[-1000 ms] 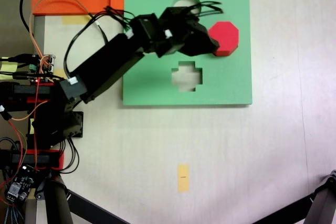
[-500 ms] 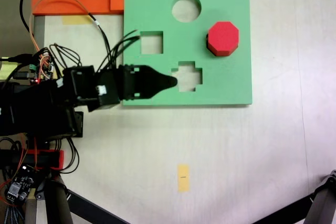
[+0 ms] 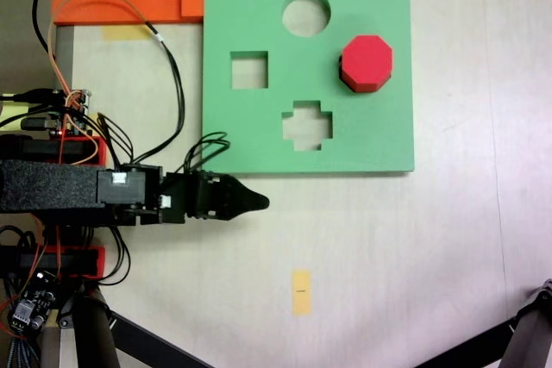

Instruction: Put the octagonal pillar block into the corresponding hole

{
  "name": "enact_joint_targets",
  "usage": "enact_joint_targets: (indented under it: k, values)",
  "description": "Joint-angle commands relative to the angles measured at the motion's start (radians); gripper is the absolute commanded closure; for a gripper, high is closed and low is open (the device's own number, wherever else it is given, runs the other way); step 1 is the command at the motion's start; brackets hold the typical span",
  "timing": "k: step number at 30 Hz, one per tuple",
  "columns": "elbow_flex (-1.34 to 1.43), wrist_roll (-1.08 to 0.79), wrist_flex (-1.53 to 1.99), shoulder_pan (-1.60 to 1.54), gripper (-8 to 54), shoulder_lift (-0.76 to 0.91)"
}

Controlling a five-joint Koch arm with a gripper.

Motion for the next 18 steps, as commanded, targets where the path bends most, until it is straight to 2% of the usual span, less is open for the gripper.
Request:
enact_joint_targets:
  k: [1,3,5,8,13,18]
  values:
    - [0.094,0.008,-0.218,-0.005,4.6,0.077]
    - [0.23,0.006,-0.405,-0.003,5.1,0.077]
    - [0.399,0.005,-0.641,-0.005,8.3,0.075]
    - [0.546,0.005,-0.788,-0.002,8.4,0.075]
    - [0.561,0.0,-0.572,0.006,8.0,0.075]
    - [0.563,0.018,-0.566,0.025,9.5,0.075]
